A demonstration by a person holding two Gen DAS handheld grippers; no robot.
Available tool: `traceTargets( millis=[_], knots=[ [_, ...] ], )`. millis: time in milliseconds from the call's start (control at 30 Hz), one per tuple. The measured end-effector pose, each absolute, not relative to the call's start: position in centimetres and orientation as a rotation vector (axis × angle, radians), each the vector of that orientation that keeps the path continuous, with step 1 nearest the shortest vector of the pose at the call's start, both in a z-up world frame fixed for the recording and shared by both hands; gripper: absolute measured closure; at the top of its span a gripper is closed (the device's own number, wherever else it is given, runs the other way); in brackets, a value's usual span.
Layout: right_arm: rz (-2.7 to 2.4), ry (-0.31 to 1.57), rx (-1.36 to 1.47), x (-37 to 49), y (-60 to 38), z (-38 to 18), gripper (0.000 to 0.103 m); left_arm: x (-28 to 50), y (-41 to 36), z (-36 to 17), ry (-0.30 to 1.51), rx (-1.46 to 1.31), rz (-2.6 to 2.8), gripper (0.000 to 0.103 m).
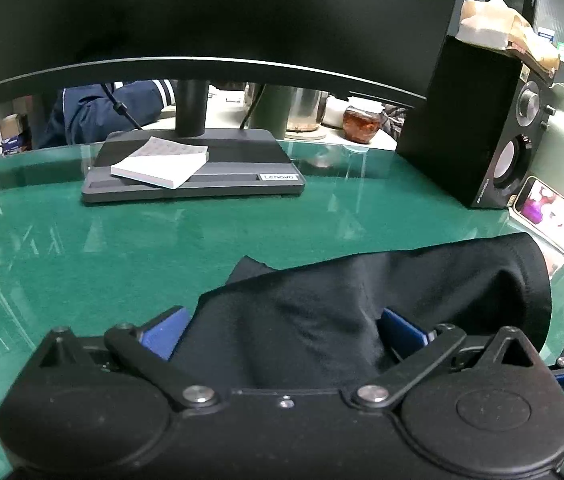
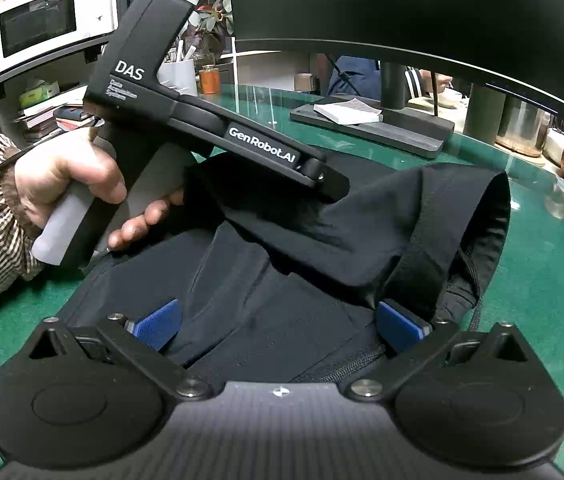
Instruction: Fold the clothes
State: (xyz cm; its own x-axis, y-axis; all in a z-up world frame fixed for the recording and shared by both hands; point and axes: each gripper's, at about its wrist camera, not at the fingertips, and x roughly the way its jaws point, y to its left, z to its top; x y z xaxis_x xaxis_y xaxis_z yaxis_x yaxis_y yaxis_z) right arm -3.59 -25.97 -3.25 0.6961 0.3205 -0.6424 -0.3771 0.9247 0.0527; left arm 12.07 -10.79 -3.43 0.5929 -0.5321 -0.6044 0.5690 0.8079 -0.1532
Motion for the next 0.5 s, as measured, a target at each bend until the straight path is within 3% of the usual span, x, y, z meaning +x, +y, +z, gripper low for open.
traceTargets(
  millis=[500],
  knots=[
    [0.4, 0.701, -0.087, -3.71, -26.36, -3.14, 0.0, 12.21, -11.02, -3.6, 0.685, 0.073, -0.635, 0.001]
  ],
)
